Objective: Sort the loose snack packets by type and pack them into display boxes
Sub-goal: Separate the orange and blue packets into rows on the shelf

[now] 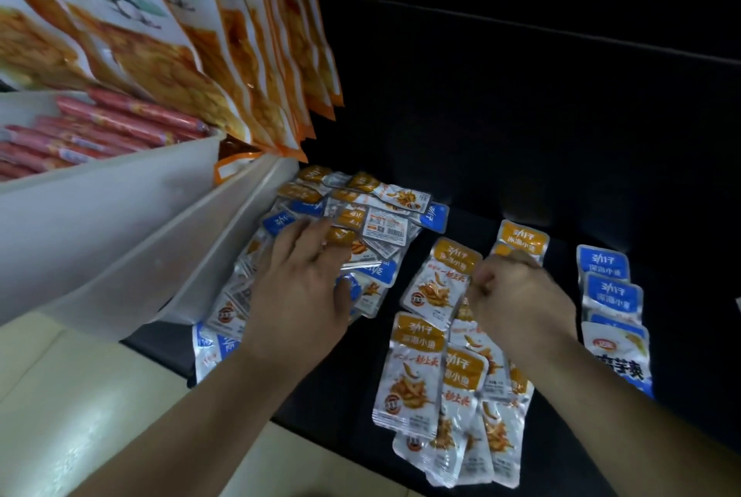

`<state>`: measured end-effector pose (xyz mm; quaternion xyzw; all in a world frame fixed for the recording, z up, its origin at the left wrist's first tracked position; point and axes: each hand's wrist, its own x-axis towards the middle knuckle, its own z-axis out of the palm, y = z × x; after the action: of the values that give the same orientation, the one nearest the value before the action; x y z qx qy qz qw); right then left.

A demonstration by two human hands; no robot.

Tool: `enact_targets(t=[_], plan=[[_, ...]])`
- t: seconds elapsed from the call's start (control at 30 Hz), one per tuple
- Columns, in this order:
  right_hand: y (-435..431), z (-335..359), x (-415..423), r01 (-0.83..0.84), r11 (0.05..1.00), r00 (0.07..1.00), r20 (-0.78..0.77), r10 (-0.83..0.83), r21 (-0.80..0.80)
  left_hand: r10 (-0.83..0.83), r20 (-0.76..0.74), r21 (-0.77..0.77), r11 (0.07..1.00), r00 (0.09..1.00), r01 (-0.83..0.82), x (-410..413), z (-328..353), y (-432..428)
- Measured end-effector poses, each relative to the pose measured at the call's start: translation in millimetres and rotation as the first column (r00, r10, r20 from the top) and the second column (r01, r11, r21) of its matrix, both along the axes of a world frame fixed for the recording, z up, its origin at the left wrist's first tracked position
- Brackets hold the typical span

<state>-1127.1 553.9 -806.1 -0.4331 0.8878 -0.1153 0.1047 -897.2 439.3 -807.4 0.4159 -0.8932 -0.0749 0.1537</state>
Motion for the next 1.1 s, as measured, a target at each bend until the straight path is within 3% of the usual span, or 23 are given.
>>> enact_targets(t=[0.1,0.23,0.3,0.43,0.6,0.8,0.9,1.1], plan=[[-8,0,0,-0.203,0.974,0.974,-0.122,0.190,-0.099,-0.039,0.014,0.002,0.999,0.999,0.038,-11,2,-24],[-26,8,14,-0.409,0.904,0.913,0.064,0.404,0.123,-0.108,0.210,0.153,0.985,0.972,0.077,-30,-8,-40],[-27,5,17,-0.435,0.876,0.900,0.117,0.420,0.207,-0.106,0.263,0.150,0.986,0.959,0.068,-29,-15,-40],[-21,0,4,-0.416,0.882,0.909,0.091,0.406,0.220,-0.109,0.184,0.082,0.992,0.977,0.096,-20,-14,-38],[-16,8,2,-0.384,0.905,0.923,0.036,0.384,0.183,-0.134,0.300,-0.095,0.981,0.944,0.169,-15,-2,-35],[-12,15,10,-0.400,0.915,0.909,0.107,0.403,-0.046,-0.126,0.096,-0.228,0.963,0.987,0.145,-1,5,-34],[-3,18,16,-0.285,0.933,0.919,0.214,0.331,-0.221,-0.137,-0.044,-0.260,0.958,0.990,0.121,5,22,-38],[9,45,31,-0.059,0.934,0.861,0.455,0.227,-0.352,-0.090,-0.160,-0.300,0.953,0.983,0.038,5,69,-38]])
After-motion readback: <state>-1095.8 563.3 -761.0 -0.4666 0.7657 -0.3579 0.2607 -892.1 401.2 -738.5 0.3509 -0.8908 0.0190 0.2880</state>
